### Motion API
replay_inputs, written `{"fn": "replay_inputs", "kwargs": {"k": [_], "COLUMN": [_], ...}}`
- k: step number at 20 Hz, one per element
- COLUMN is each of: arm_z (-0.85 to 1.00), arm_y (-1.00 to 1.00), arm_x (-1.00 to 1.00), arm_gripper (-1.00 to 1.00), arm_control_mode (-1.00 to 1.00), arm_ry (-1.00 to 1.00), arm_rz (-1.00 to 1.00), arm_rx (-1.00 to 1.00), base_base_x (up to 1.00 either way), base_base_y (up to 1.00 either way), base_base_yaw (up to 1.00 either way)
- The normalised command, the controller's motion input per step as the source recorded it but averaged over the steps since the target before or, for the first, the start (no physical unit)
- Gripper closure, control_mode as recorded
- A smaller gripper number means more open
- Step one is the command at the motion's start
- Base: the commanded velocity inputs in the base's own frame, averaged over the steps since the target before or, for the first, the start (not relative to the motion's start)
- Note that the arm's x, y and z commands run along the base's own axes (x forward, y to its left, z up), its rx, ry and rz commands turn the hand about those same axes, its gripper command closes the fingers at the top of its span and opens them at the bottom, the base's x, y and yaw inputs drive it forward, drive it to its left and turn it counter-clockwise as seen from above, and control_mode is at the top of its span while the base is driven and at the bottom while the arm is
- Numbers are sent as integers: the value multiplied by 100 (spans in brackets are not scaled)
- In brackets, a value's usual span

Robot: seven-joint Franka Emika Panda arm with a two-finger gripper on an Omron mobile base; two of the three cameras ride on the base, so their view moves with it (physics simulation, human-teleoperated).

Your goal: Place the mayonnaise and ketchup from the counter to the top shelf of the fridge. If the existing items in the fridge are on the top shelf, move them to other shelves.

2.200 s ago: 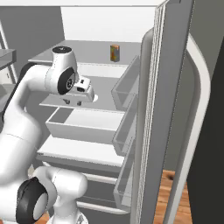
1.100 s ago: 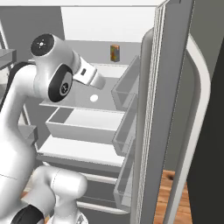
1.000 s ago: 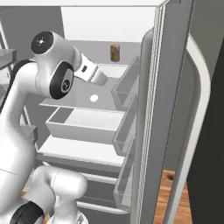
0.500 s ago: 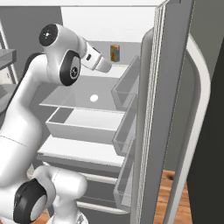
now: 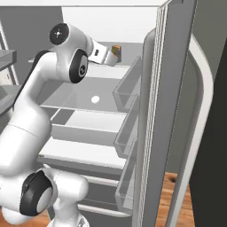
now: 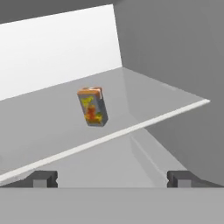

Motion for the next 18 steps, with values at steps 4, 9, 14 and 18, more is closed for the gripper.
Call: {"fn": "replay_inputs", "kwargs": {"k": [4, 9, 14, 18], "arm_z": [-12, -10, -6, -10], "arm_y": [5, 5, 0, 0], "arm_x": [34, 55, 51, 53], "arm_gripper": [-100, -100, -100, -100], "arm_control_mode": [-100, -100, -100, -100], "arm_ry": [3, 4, 0, 1], "arm_rz": [0, 0, 0, 0], "arm_rx": [-8, -4, 0, 0], "base_base_x": [0, 0, 0, 0], "base_base_y": [0, 0, 0, 0], "base_base_yaw": [0, 0, 0, 0]}}
